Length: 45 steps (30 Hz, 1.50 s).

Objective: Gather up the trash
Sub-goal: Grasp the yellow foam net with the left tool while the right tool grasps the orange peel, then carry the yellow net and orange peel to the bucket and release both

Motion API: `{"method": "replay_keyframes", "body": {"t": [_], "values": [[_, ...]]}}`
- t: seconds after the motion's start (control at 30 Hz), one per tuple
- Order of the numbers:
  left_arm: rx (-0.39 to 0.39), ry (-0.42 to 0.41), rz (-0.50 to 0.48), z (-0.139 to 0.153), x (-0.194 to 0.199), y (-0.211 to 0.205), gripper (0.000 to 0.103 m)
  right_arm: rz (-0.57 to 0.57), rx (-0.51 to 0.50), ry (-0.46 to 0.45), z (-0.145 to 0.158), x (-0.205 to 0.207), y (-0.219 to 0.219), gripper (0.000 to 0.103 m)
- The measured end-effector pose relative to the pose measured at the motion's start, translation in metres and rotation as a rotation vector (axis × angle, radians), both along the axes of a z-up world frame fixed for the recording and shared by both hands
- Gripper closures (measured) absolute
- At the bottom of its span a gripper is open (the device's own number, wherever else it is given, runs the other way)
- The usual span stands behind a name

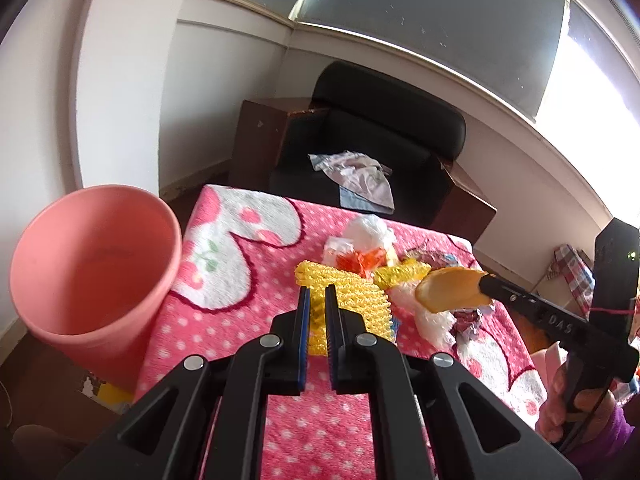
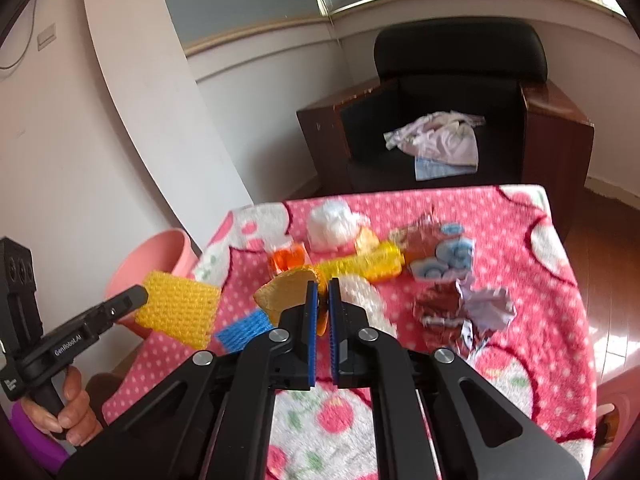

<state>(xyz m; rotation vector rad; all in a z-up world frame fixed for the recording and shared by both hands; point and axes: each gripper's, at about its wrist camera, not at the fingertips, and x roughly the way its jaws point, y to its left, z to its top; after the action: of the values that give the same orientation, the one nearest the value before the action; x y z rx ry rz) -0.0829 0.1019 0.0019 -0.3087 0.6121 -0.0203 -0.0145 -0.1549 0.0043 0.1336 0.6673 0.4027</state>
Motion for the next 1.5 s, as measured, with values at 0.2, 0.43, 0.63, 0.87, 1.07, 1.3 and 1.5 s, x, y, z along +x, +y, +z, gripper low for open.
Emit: {"method": "replay_keyframes", "body": {"t": [0.2,0.43,0.63,0.87,1.07,1.3,1.5], "values": [[0.006,-0.039,0.073,0.01,-0.012,0.025,0.097,0.05,0.019,-0.022,0.019,0.007,0.024,0.098],[0.024,-0.079,0.226,0.019,-0.033,0.068,0.097,0.178,0.015,-0.031,0.03,0.015,0.088,0.098],[0.045,-0.087,0.373,0.019,-0.052,0.11,0.097,0.291,-0.01,-0.031,0.031,0.02,0.153,0.098],[0.072,-0.052,0.485,0.005,-0.064,0.148,0.097,0.38,-0.073,-0.007,0.017,0.026,0.222,0.097],[0.056,0.001,0.543,-0.011,-0.07,0.167,0.096,0.419,-0.126,0.024,-0.003,0.027,0.26,0.098],[0.044,0.026,0.56,-0.021,-0.08,0.178,0.096,0.446,-0.147,0.07,-0.02,0.032,0.278,0.097],[0.036,0.041,0.557,-0.024,-0.081,0.18,0.096,0.445,-0.156,0.088,-0.028,0.034,0.283,0.097]]}}
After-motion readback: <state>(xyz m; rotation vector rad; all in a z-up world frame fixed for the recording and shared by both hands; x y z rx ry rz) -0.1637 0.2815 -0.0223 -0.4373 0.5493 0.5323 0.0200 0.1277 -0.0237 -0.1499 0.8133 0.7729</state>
